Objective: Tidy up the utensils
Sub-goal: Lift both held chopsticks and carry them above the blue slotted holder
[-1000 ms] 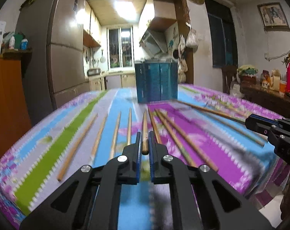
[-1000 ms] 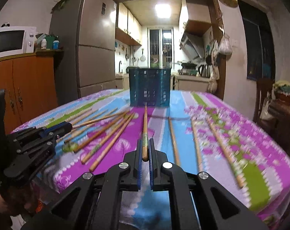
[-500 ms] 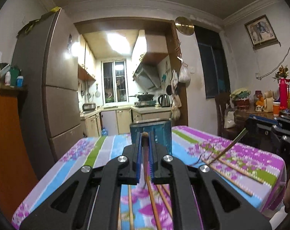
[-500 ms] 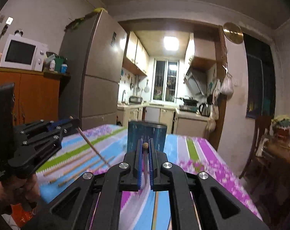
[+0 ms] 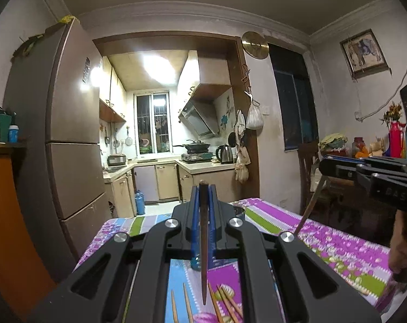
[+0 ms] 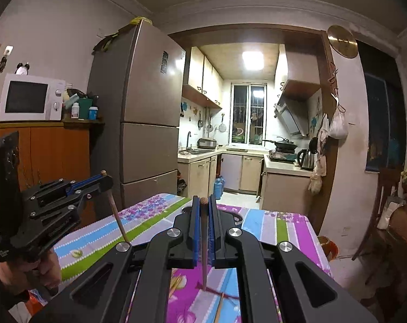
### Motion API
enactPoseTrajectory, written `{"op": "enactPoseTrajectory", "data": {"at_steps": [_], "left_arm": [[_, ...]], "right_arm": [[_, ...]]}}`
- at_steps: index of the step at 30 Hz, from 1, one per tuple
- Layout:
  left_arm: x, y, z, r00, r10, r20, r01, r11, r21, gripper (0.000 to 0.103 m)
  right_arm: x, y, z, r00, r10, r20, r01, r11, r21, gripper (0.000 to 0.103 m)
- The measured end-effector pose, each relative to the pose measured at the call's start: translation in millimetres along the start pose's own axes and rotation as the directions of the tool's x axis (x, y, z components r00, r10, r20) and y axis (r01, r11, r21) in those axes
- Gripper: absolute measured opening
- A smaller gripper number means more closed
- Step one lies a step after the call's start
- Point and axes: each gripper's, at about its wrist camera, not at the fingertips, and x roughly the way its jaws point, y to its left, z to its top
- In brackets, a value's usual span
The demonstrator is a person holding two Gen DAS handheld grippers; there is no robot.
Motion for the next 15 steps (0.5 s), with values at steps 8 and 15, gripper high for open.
{"op": "enactPoseTrajectory", "data": {"at_steps": [8,15], "left_arm": [[46.2,23.9,69.0,0.999,0.004,0.048,-0.002,1.000,-0.028,0.005],[95.6,42.3,104.3,0.996,0.040,0.079,-0.035,0.997,-0.062,0.005]], "right_arm": [[50.2,-27.2,82.5,1.000,0.005,-0.005,-0.005,1.000,-0.007,0.007],[117.3,-57.1,133.8,0.999,-0.018,-0.044,0.018,1.000,0.002,0.007]]}}
